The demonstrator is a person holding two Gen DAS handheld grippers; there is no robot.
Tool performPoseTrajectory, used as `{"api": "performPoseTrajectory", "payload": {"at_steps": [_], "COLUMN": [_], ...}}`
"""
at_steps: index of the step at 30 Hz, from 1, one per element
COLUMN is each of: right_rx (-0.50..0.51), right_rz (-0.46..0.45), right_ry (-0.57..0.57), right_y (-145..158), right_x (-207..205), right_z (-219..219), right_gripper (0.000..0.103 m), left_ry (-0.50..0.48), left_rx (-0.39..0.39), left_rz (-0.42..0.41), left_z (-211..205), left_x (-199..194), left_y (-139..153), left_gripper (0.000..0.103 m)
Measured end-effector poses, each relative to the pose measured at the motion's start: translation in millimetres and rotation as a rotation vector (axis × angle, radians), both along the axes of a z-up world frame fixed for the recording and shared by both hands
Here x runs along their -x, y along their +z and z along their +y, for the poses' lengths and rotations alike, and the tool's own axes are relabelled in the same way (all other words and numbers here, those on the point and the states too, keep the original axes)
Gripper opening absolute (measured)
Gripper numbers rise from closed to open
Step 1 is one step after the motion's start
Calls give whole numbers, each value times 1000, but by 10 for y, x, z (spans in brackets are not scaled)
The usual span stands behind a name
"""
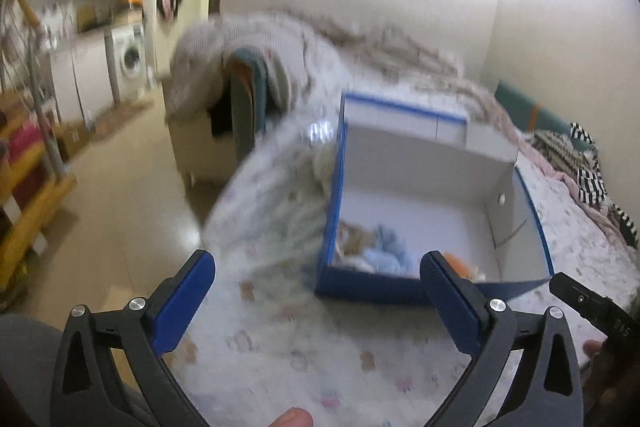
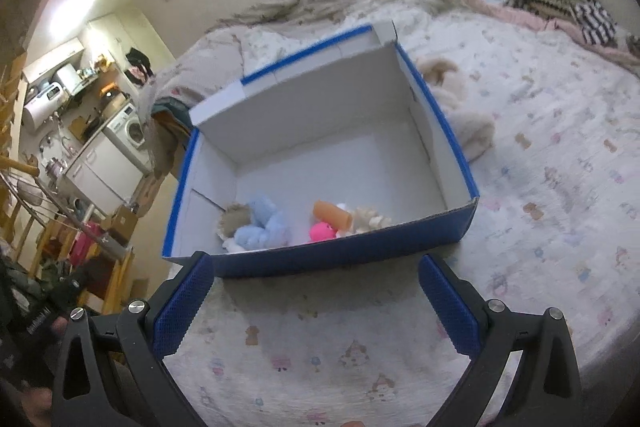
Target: Organize soft objects
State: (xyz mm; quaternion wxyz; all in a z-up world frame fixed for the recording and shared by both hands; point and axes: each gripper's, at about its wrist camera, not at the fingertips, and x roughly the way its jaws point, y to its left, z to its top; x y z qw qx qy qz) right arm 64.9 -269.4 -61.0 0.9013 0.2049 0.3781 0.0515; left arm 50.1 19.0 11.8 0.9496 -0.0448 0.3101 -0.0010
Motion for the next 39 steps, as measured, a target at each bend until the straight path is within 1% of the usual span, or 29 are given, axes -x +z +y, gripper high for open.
{"api": "performPoseTrajectory", "payload": {"at_steps": [2, 5, 7, 10, 12, 16, 20, 26, 39], "right_rx": [44, 151, 206, 251, 263, 246, 272, 288, 306], "right_rz": [-46, -125, -168, -205, -208, -189, -178, -164, -154], "right_ry": [-3, -16, -33, -61, -63, -55, -37, -19, -10], "right_y": [65, 180, 246, 298, 300, 257, 219, 185, 170], "right_x": [82, 200, 265, 305, 291, 263, 256, 253, 256], "right_z": [44, 147, 195, 226, 239, 255, 318, 383, 425], "right_gripper": [103, 103, 103, 103, 103, 103, 103, 103, 103], "left_ry": [-8, -19, -22, -31, -31, -16, -3, -18, -31], "left_rx": [-21, -66, -97, -136, -149, -142, -137, -152, -143], "left_rz": [-45, -119, -119, -93, -83, -58, -52, -51, -37], "left_z": [-36, -84, -135, -209, -230, -223, -191, -217, -236], "left_x": [71, 183, 197, 187, 178, 138, 124, 136, 116], "left_y": [45, 75, 57, 17, -4, -55, -85, -107, -145], "left_gripper": [102, 102, 102, 102, 102, 102, 102, 102, 102]}}
